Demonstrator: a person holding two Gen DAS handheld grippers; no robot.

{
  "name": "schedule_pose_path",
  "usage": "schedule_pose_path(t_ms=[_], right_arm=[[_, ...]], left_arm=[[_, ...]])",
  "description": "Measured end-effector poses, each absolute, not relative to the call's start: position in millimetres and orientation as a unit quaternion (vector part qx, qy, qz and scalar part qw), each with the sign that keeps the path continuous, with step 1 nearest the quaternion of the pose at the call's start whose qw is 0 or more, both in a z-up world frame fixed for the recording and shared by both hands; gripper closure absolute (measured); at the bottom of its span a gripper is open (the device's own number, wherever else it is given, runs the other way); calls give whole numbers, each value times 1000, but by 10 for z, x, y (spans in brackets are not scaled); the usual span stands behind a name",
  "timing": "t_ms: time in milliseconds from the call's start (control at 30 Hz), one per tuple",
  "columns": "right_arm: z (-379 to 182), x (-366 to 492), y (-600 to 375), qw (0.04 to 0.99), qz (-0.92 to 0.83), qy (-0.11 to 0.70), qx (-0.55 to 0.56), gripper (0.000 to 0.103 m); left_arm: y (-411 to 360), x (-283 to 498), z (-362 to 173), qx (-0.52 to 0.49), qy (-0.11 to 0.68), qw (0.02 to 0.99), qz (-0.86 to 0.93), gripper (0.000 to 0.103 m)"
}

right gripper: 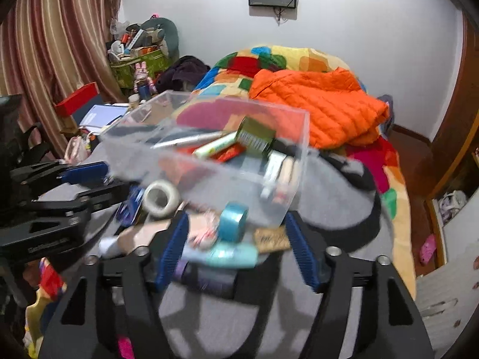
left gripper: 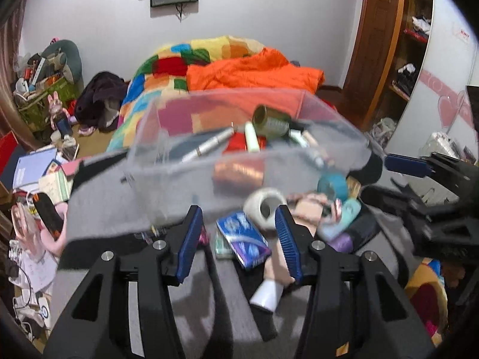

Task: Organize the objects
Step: 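Grasp blue Max box with left tool while right tool grasps purple-black cylinder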

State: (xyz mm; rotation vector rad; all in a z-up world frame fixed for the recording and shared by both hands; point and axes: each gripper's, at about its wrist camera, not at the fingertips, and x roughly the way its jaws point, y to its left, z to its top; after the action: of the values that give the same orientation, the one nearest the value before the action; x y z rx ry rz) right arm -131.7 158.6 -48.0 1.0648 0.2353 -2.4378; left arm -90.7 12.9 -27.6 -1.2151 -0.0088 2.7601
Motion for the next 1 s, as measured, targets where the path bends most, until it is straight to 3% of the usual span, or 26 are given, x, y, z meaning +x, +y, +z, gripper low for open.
schedule_pose_path(t_ms=[67,333,467,700,1000], right_arm=[[-550,-1228,1593,233,-886,75,393,23],[-833,-1116,1462,225,-873,79,426,20],[-925,-1099,1397,215,-871,75,435,18],[-986,-1116,1266,200,-869,56,449,12],[-1043,-1138,1316,174,-876,45,447,13]], left_arm=[[157,-907,-355,-412,-4,65,909,53],[213,-993,-617,-432,15,50,900,53],[112,-966,-647,-433,-4,52,900,70],[-6,-838,-636,-423,-23,53,904,70],[-123,-682,-550,-411,-43,50,909,70]])
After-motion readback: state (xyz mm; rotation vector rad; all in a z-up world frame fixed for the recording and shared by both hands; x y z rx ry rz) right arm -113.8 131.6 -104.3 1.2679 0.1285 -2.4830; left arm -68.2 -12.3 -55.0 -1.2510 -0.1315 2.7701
